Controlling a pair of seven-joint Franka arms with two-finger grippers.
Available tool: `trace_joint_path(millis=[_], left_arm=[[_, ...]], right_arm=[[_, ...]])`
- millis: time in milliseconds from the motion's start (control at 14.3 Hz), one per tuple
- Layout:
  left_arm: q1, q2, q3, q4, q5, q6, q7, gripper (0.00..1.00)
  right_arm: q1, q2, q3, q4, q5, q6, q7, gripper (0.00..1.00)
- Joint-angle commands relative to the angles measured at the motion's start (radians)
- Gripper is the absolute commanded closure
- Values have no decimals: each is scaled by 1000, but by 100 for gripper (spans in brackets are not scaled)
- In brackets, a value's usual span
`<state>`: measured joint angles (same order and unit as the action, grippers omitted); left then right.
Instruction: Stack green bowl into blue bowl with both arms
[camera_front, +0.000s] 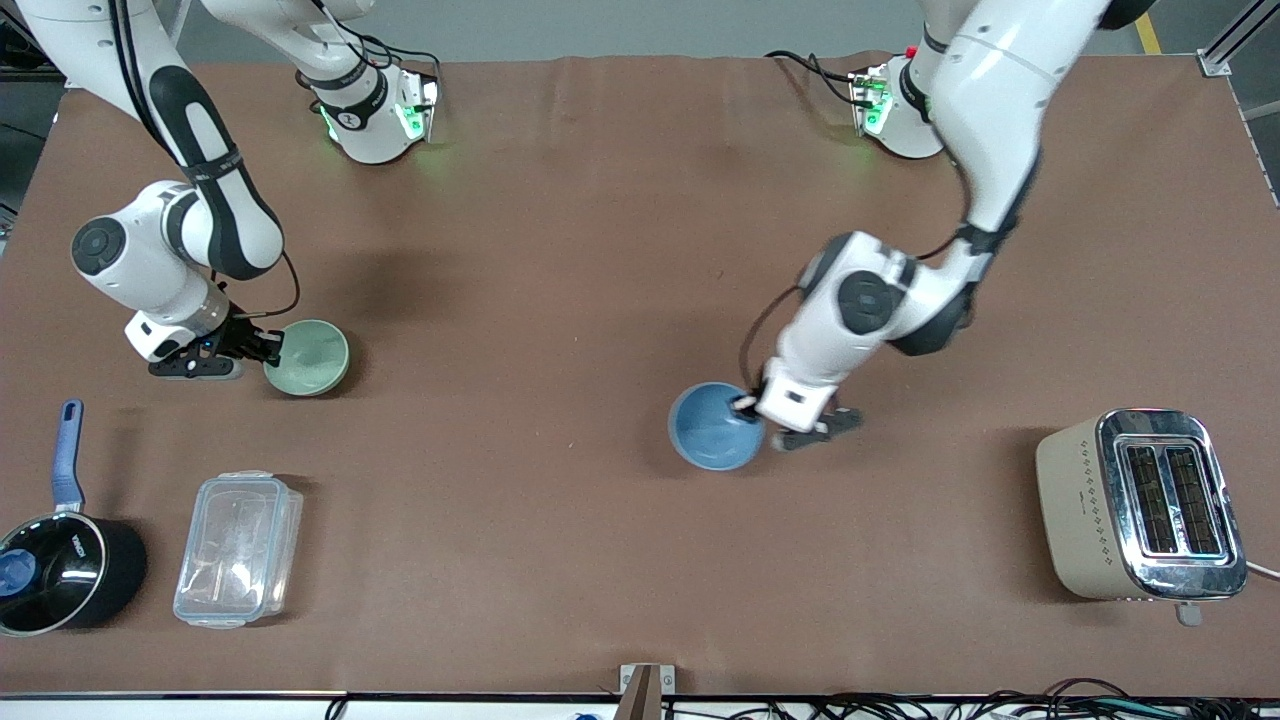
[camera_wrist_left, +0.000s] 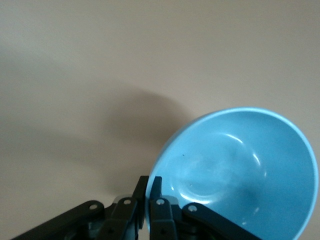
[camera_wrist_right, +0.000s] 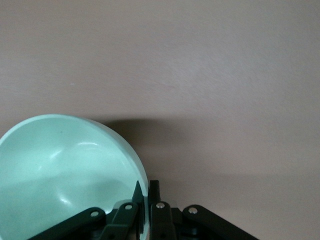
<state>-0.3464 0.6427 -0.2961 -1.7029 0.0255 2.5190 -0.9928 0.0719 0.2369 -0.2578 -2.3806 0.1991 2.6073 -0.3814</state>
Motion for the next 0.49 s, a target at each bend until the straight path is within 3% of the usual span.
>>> trace_joint_path(millis=[0, 140, 350, 420], left_arm=[[-139, 182, 32, 219, 19, 0, -208, 100], [-215, 199, 64, 244, 17, 0, -263, 100], [-261, 218, 66, 243, 17, 0, -299, 97], [-263, 218, 66, 244, 17, 0, -302, 78]], right_arm=[[2, -66, 3, 160, 22, -308, -37, 100], [2, -79, 3, 301, 22, -509, -18, 100], [25, -76, 18, 452, 19, -691, 111, 100], [26, -77, 55, 475, 14, -728, 177, 100]])
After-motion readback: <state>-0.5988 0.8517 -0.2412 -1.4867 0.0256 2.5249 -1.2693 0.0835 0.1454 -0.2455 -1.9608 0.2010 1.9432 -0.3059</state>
